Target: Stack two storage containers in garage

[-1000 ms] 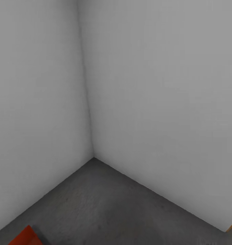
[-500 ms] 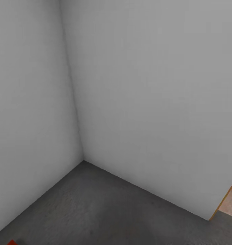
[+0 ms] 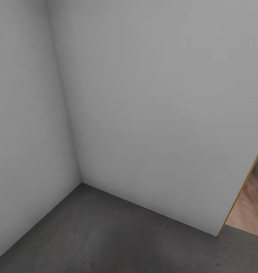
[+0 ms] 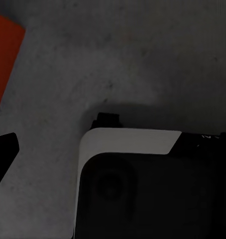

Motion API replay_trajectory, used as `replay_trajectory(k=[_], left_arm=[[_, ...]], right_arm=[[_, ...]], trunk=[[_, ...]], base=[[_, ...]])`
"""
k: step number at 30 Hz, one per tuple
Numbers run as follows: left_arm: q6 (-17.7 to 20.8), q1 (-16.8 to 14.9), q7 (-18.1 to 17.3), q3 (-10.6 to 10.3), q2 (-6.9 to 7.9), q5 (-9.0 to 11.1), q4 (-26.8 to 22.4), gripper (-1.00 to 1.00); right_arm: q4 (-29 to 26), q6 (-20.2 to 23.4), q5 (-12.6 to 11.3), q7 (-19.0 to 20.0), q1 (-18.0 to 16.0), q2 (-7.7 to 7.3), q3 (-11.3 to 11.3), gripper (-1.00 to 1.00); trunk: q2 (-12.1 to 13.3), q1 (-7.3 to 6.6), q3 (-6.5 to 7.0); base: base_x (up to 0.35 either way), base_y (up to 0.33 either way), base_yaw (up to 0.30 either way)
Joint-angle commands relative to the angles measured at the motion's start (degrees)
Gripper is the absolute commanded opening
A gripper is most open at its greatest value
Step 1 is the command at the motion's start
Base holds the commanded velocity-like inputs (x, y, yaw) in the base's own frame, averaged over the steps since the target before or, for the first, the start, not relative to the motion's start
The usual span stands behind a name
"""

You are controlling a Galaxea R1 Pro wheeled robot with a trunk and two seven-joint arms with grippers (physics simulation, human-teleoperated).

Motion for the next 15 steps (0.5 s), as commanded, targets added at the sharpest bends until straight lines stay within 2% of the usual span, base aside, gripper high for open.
replay_trajectory(k=[1,8,15], left_arm=[[-0.18,-0.03,0.01,-0.07,0.0,0.59,0.04,1.0],[-0.18,-0.03,0.01,-0.07,0.0,0.59,0.05,1.0],[-0.18,-0.03,0.01,-0.07,0.0,0.59,0.04,1.0]], right_arm=[[0.18,-0.33,-0.54,-0.02,-0.07,0.05,0.5,1.0],[0.18,-0.38,-0.54,0.0,-0.07,0.03,0.46,1.0],[0.18,-0.31,-0.54,1.72,-0.07,-0.2,0.45,1.0]], trunk=[[-0.04,0.0,-0.04],[-0.04,0.0,-0.01],[-0.04,0.0,-0.01]], base=[[0.0,0.0,-0.095],[0.0,0.0,-0.042],[0.0,0.0,-0.216]])
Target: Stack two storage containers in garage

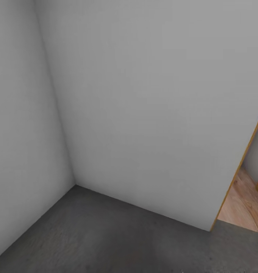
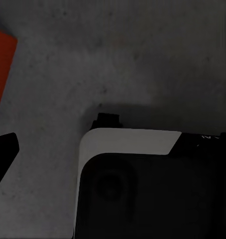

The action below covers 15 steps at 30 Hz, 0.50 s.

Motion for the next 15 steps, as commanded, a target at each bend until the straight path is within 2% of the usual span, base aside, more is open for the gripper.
replay_trajectory(k=[1,15], left_arm=[[-0.18,-0.03,0.01,-0.07,0.0,0.59,0.04,1.0],[-0.18,-0.03,0.01,-0.07,0.0,0.59,0.04,1.0]], right_arm=[[0.18,-0.28,-0.52,0.03,-0.07,0.05,0.48,1.0],[0.18,-0.27,-0.52,0.29,-0.07,0.04,0.47,1.0]], trunk=[[-0.04,0.0,-0.06],[-0.04,0.0,-0.06]], base=[[0.0,0.0,-0.252],[0.0,0.0,-0.258]])
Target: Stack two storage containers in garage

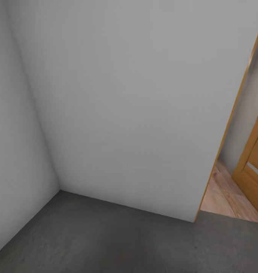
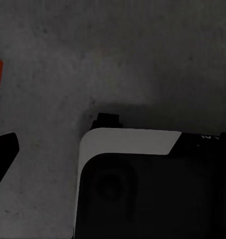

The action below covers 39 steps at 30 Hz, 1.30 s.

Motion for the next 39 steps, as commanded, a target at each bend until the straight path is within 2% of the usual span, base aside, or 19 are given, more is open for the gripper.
replay_trajectory(k=[1,39], left_arm=[[-0.18,-0.02,0.02,-0.07,0.0,0.59,0.04,1.0],[-0.18,-0.02,0.02,-0.07,0.0,0.59,0.04,1.0]], right_arm=[[0.18,-0.29,-0.51,-0.04,-0.07,0.05,0.48,1.0],[0.18,-0.3,-0.51,-0.04,-0.07,0.05,0.48,1.0]], trunk=[[-0.04,0.0,-0.06],[-0.04,0.0,-0.06]], base=[[0.0,0.0,-0.258],[0.0,0.0,-0.258]])
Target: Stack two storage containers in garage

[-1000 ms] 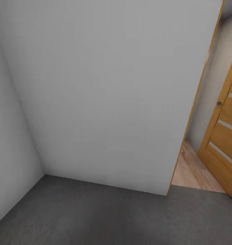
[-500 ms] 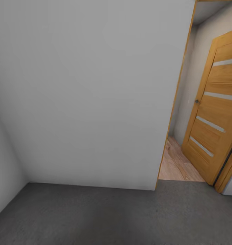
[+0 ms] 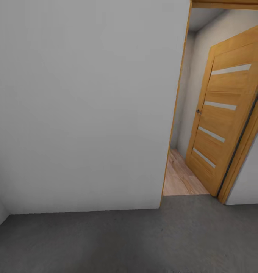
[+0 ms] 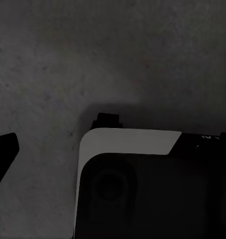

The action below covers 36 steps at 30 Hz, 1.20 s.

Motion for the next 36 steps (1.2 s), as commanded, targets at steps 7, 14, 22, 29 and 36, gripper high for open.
replay_trajectory(k=[7,14,22,29,36], left_arm=[[-0.18,-0.02,0.02,-0.07,0.0,0.59,0.04,1.0],[-0.18,-0.02,0.02,-0.07,0.0,0.59,0.04,1.0],[-0.18,-0.02,0.02,-0.07,0.0,0.59,0.04,1.0],[-0.18,-0.02,0.02,-0.07,0.0,0.59,0.04,1.0],[-0.18,-0.02,0.02,-0.07,0.0,0.59,0.04,1.0]], right_arm=[[0.18,-0.29,-0.52,-0.04,-0.07,0.05,0.48,1.0],[0.18,-0.29,-0.48,-0.04,-0.07,0.05,0.49,1.0],[0.18,-0.3,-0.49,-0.04,-0.07,0.05,0.48,1.0],[0.18,-0.28,-0.5,-0.04,-0.07,0.05,0.48,1.0],[0.18,-0.32,-0.5,-0.04,-0.07,0.05,0.49,1.0]], trunk=[[-0.04,0.0,-0.06],[-0.04,0.0,-0.06],[-0.04,0.0,-0.06],[-0.04,0.0,-0.06],[-0.04,0.0,-0.06]], base=[[0.0,0.0,-0.258],[0.0,0.0,-0.258],[0.0,0.0,-0.258],[0.0,0.0,-0.258],[0.0,0.0,-0.258]])
